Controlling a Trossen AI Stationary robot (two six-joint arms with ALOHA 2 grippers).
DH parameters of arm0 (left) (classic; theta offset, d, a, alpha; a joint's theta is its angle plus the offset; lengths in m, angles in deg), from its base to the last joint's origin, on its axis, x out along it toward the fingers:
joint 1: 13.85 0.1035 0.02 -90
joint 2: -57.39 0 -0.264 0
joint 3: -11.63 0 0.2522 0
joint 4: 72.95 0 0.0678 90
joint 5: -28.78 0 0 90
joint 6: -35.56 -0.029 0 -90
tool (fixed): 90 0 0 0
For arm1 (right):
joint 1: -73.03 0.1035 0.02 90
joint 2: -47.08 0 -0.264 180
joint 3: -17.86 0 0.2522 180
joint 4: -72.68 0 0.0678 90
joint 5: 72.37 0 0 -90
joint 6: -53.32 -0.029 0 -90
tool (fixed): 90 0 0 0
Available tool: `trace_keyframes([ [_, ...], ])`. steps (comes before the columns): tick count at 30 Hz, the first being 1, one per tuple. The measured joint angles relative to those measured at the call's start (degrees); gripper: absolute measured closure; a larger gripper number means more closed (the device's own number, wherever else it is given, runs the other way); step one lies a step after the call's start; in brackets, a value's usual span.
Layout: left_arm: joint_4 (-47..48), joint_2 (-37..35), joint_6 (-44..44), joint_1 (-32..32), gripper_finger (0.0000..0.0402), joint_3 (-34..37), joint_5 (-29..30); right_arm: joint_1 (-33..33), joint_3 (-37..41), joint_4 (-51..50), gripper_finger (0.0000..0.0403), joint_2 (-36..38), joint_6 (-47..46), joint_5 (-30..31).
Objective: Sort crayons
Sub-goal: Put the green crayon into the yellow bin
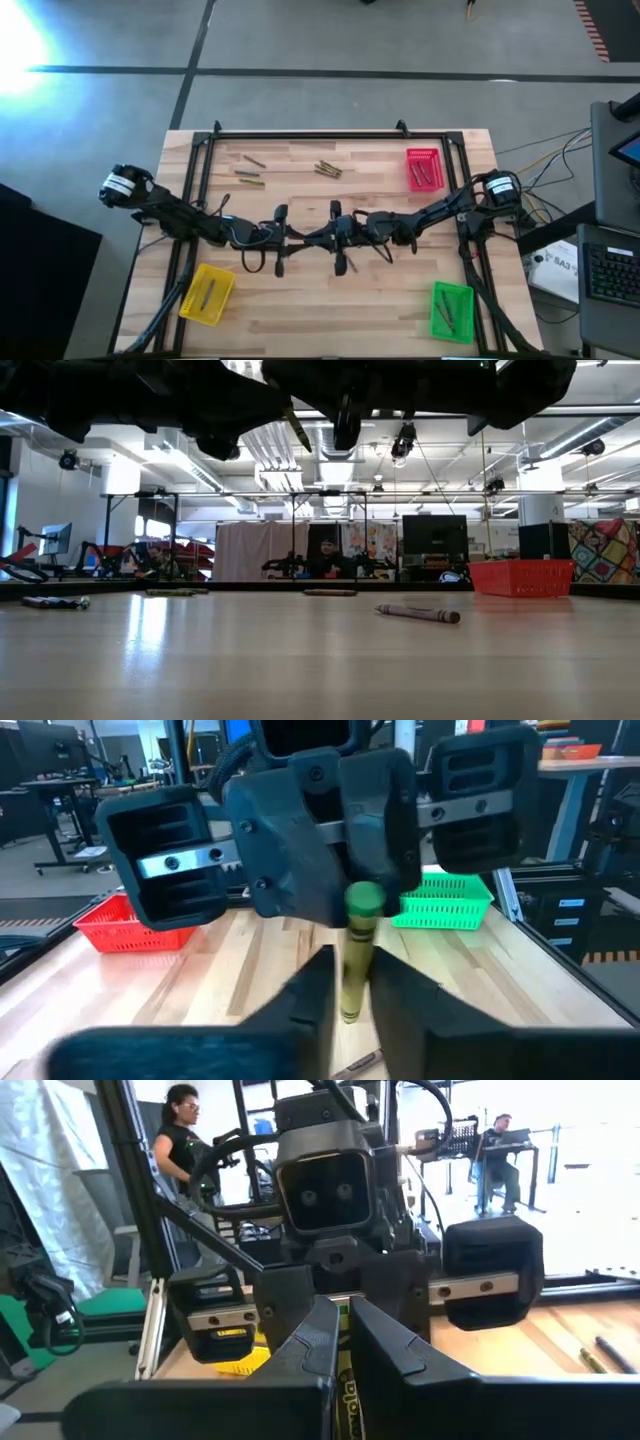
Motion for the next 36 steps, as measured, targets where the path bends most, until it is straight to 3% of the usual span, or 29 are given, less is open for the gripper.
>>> trace_keyframes([
  [3, 3.51, -0.83, -0.15, 0.04, 0.0392, 0.00, 0.04, -0.32, 0.00, -1.85, 0.0390, 0.05, -2.44, 0.30],
  [5, 12.22, -3.22, -0.52, 0.02, 0.0386, -0.43, 0.54, -0.32, 0.00, -5.39, 0.0390, 0.55, -3.33, 1.80],
  [11, 63.38, -14.98, 13.52, -0.95, 0.0398, -9.59, -0.85, 1.94, -0.09, -20.68, 0.0390, 5.74, -3.64, 21.16],
  [14, 88.07, -18.04, 23.71, -1.93, 0.0397, -15.91, -10.76, 2.76, -0.02, -33.51, 0.0390, 9.44, -9.97, 31.38],
  [16, 98.76, -19.33, 30.18, -3.82, 0.0396, -17.67, -17.96, 2.81, -0.02, -43.13, 0.0390, 13.19, -16.23, 34.04],
  [19, 103.82, -21.45, 35.31, -8.31, 0.0397, -17.30, -27.32, 3.04, -0.07, -55.83, 0.0390, 17.85, -25.53, 34.92],
  [22, 103.22, -22.58, 39.68, -12.75, 0.0397, -13.50, -31.85, 5.19, 0.04, -63.61, 0.0390, 20.65, -27.83, 35.20],
  [29, 101.71, -22.26, 46.31, -13.96, 0.0385, -6.76, -35.47, 12.57, -0.02, -65.45, 0.0376, 22.62, -27.85, 40.42],
  [36, 101.26, -22.27, 47.89, -14.05, 0.0326, -5.09, -35.83, 14.16, 0.00, -65.57, 0.0297, 16.74, -36.18, 34.52],
])
